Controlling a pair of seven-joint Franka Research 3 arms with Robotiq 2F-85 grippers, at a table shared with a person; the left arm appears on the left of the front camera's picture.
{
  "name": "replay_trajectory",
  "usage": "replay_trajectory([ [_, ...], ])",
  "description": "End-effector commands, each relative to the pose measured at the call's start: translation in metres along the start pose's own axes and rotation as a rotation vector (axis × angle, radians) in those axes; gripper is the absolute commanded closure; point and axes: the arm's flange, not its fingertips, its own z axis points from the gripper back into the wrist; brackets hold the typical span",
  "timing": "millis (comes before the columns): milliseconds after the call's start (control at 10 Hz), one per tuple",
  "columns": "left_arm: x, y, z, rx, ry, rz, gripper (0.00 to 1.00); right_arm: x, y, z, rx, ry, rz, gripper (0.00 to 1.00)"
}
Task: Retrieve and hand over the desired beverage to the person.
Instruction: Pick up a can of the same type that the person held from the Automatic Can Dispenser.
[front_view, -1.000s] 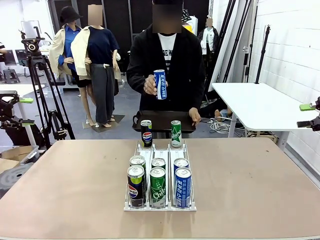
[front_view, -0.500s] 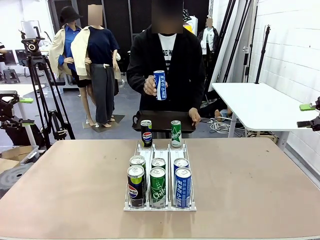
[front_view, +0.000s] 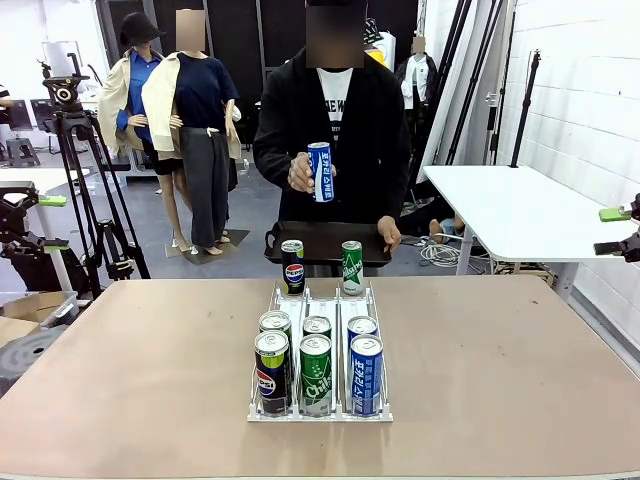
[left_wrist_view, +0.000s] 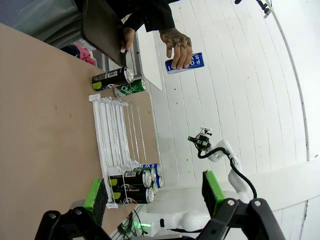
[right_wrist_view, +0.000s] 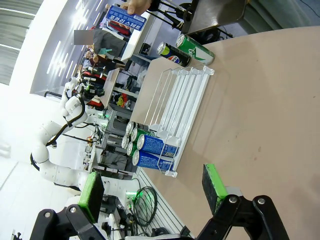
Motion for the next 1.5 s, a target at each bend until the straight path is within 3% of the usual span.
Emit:
replay_trajectory([
  [0,-0.0001,-0.0009,0.0003,0.001,0.000,0.002,0.00,0.0001,0.0001,-0.0016,-0.001,0.000,0.001,0.00],
  [1400,-0.0001,-0.0009,0.0003,0.001,0.000,0.002,0.00,0.0001,0.0001,-0.0016,-0.001,0.000,0.001,0.00],
])
